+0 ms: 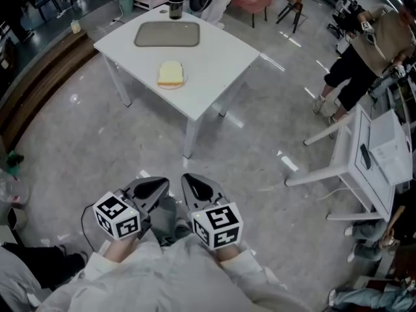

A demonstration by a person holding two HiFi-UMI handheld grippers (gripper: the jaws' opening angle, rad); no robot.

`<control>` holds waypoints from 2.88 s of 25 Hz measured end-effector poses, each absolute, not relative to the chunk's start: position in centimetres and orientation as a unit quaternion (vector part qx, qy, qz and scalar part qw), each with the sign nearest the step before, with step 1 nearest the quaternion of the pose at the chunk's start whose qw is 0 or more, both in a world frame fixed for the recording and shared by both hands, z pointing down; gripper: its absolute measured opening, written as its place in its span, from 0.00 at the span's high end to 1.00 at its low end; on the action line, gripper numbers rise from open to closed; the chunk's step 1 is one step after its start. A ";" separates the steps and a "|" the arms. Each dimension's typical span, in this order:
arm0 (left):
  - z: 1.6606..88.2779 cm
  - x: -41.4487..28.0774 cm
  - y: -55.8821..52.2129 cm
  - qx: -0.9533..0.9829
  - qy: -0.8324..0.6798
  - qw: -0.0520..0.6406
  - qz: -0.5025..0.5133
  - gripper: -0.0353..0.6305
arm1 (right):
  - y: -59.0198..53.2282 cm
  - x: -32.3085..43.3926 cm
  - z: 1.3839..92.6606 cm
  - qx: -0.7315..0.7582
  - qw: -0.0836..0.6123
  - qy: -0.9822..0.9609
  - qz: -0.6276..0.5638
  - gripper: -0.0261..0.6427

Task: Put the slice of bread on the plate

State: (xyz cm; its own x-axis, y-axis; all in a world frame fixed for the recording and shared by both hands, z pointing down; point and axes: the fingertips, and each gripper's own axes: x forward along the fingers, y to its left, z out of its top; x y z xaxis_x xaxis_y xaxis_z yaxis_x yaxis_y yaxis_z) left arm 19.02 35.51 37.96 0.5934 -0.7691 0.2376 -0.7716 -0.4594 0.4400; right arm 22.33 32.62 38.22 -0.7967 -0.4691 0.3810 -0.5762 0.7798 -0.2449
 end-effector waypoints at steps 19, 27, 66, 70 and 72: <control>37.5 4.6 20.1 0.876 -0.409 0.256 0.028 0.93 | 15.6 9.4 37.2 0.347 0.139 -0.911 0.171 0.94; 38.6 4.2 18.1 0.878 -0.389 0.279 0.024 0.93 | 13.7 9.9 38.9 0.373 0.157 -0.893 0.197 0.94; 46.5 -2.7 -2.6 0.810 -0.446 0.372 0.082 0.93 | -7.3 5.4 45.8 0.321 0.233 -0.879 0.265 0.94; 47.4 -3.8 -3.9 0.800 -0.455 0.381 0.092 0.93 | -8.5 4.9 46.8 0.317 0.245 -0.875 0.273 0.94; 47.8 -4.2 -4.3 0.796 -0.458 0.385 0.094 0.93 | -9.0 4.9 47.4 0.316 0.253 -0.872 0.275 0.94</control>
